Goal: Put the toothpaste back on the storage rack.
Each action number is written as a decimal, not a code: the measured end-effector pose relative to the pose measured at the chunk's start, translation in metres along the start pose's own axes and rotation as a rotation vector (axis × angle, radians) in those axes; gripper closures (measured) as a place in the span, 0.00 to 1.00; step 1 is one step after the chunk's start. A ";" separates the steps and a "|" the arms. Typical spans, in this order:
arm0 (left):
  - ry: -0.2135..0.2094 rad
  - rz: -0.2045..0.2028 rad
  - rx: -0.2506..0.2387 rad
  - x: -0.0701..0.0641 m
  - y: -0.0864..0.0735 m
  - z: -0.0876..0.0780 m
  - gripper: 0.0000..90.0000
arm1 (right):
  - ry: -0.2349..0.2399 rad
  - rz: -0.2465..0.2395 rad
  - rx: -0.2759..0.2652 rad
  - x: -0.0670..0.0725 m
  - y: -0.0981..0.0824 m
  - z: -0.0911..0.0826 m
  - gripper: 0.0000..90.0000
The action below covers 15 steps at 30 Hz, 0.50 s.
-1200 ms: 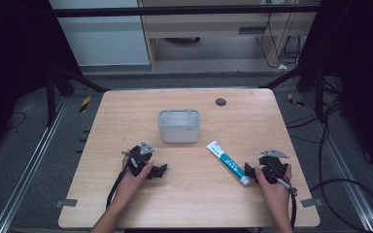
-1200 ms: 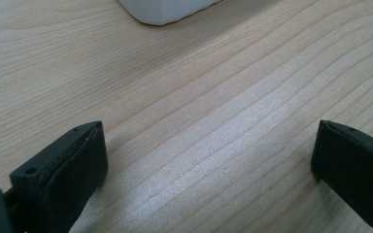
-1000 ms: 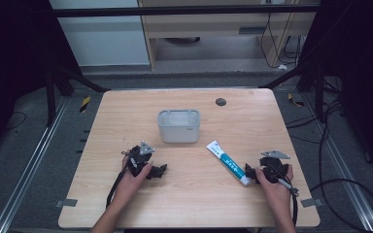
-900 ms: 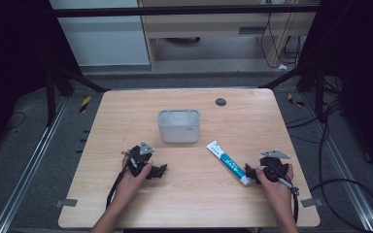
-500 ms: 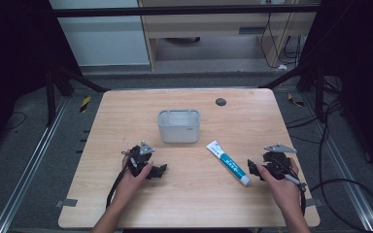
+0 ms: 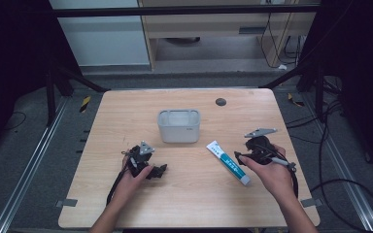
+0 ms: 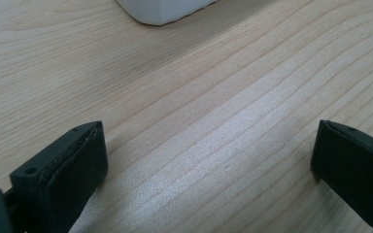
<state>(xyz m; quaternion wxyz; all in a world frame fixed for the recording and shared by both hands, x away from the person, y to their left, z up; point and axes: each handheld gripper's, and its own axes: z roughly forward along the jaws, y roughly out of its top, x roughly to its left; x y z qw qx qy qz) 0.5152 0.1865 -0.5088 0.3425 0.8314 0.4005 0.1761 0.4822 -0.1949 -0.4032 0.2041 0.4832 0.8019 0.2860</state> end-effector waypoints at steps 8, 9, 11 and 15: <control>0.001 -0.001 0.000 0.000 0.000 0.000 0.00 | 0.021 -0.045 0.066 0.008 0.021 0.008 0.54; 0.001 -0.002 0.000 0.000 0.000 0.000 0.00 | 0.023 -0.054 0.077 0.008 0.023 0.009 0.56; 0.001 -0.001 0.000 0.000 0.000 0.000 0.00 | 0.021 -0.063 0.084 0.009 0.024 0.010 0.58; 0.001 -0.001 0.000 0.000 0.000 0.000 0.00 | 0.032 -0.070 0.104 0.013 0.031 0.013 0.64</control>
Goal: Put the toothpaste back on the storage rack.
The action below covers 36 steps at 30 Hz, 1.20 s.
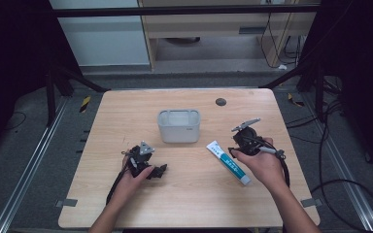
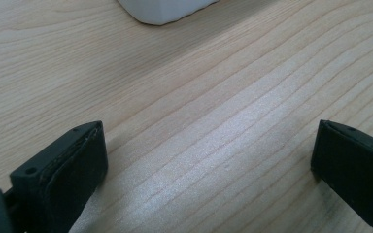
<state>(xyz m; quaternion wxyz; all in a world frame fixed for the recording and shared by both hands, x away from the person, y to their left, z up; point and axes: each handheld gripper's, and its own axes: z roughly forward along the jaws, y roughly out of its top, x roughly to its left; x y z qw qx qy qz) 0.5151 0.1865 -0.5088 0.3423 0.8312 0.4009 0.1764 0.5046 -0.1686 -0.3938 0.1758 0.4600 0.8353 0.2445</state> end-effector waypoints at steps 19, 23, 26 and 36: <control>-0.002 -0.001 -0.002 0.000 0.001 0.001 0.00 | 0.043 -0.041 0.134 0.013 0.019 0.041 0.62; -0.002 -0.001 -0.003 0.000 0.001 0.001 0.00 | 0.042 -0.040 0.150 0.012 0.019 0.051 0.59; -0.002 -0.001 -0.003 0.000 0.001 0.001 0.00 | 0.048 -0.028 0.169 0.012 0.020 0.061 0.56; -0.004 0.001 -0.002 0.001 0.002 0.002 0.00 | 0.046 -0.022 0.245 0.012 0.025 0.085 0.55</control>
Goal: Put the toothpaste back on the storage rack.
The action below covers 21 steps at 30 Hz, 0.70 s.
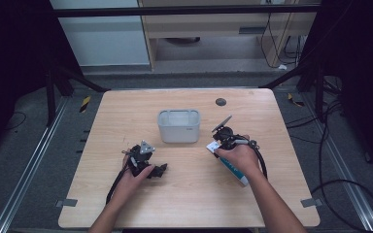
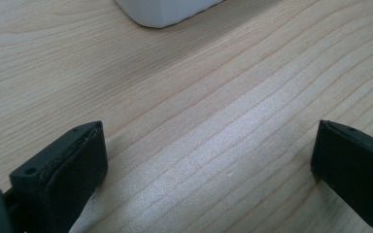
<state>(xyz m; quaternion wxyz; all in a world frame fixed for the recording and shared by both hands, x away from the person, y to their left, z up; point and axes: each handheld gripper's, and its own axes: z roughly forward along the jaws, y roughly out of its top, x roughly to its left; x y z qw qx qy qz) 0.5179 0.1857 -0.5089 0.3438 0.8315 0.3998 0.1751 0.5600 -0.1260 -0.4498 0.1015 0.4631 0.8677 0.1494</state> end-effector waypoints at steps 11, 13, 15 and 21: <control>-0.002 0.003 -0.001 0.001 0.001 0.001 0.00 | 0.015 0.001 0.037 -0.005 0.003 0.010 0.55; -0.002 0.003 0.000 0.001 0.001 0.001 0.00 | 0.015 0.005 0.041 -0.004 0.003 0.011 0.55; -0.002 0.004 0.000 0.001 0.001 0.001 0.00 | 0.017 0.001 0.051 -0.003 0.005 0.012 0.56; -0.002 0.004 0.000 0.001 0.001 0.001 0.00 | 0.015 -0.006 0.062 -0.002 0.006 0.016 0.57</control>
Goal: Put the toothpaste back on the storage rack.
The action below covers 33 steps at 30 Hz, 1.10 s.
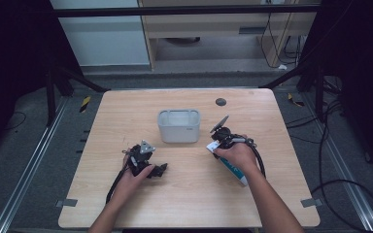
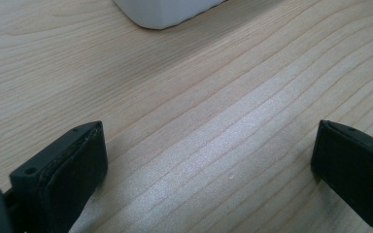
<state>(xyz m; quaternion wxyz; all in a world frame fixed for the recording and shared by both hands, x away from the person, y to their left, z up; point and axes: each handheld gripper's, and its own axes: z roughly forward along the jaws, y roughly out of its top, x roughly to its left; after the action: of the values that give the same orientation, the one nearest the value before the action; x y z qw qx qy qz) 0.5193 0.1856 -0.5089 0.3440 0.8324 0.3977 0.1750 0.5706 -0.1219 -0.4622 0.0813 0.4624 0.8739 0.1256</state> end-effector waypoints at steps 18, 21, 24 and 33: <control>-0.003 -0.003 -0.001 0.000 0.000 0.000 0.00 | 0.003 -0.011 0.017 0.000 0.001 0.005 0.62; -0.003 -0.003 -0.001 0.000 0.000 0.000 0.00 | -0.001 -0.017 0.012 0.000 0.001 0.005 0.64; -0.003 -0.003 -0.001 0.000 0.000 0.001 0.00 | -0.010 -0.027 0.010 0.002 0.000 0.005 0.66; -0.003 -0.003 -0.001 0.000 0.000 0.001 0.00 | -0.021 -0.036 0.010 0.002 0.000 0.004 0.70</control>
<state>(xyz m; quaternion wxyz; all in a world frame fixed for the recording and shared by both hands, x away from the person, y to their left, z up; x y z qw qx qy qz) 0.5197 0.1853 -0.5090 0.3453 0.8319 0.3984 0.1733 0.5703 -0.1196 -0.4659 0.0906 0.4484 0.8818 0.1150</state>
